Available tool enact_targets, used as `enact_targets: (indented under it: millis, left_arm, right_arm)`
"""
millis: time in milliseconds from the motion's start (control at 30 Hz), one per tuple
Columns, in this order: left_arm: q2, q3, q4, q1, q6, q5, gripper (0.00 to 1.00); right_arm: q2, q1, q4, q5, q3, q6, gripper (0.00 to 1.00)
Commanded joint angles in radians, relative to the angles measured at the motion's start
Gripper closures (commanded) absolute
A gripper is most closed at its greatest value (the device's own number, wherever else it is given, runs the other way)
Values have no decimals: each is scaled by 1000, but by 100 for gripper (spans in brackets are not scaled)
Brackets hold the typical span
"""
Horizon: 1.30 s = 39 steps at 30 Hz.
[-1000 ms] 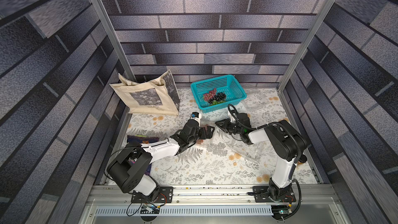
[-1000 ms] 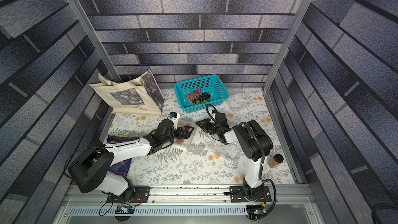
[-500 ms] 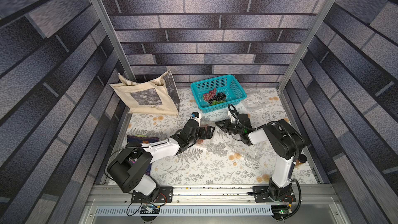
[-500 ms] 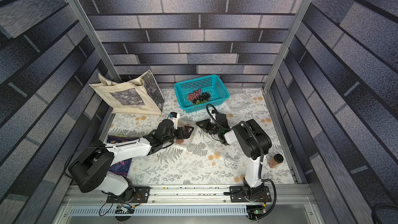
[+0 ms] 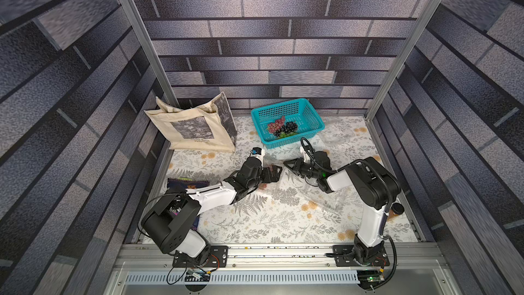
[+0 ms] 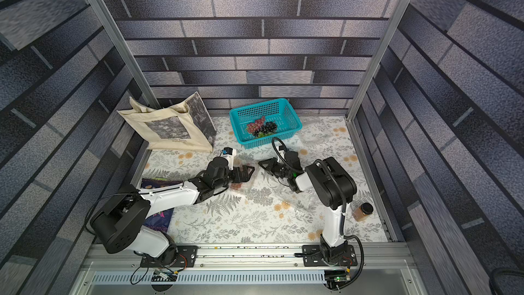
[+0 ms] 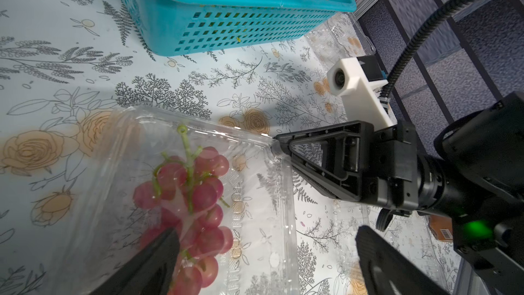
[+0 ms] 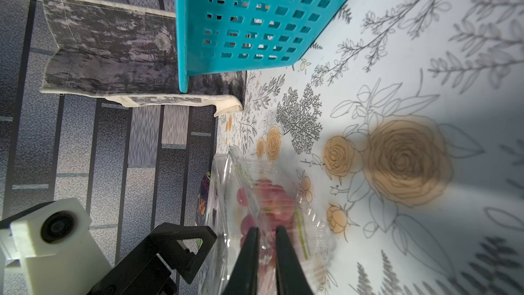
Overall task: Pack grapes into containers
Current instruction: Close the packing box at the center of the board, then adjust the packing box at the center of the board.
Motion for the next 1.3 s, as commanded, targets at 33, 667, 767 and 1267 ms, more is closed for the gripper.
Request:
enact_targets:
  millis: [33, 667, 767, 1267]
  left_arm:
    - [33, -35, -86, 13, 7, -1, 0]
    - [-121, 71, -270, 35, 96, -39, 0]
    - [-201, 87, -353, 55, 101, -62, 0]
    - [-504, -259, -332, 103, -343, -47, 0]
  right_arm:
    - [26, 9, -41, -3, -34, -12, 87]
    - [-139, -2, -144, 27, -42, -49, 66]
    - [-211, -2, -223, 46, -37, -83, 55]
    - [-334, 9, -552, 114, 37, -272, 0]
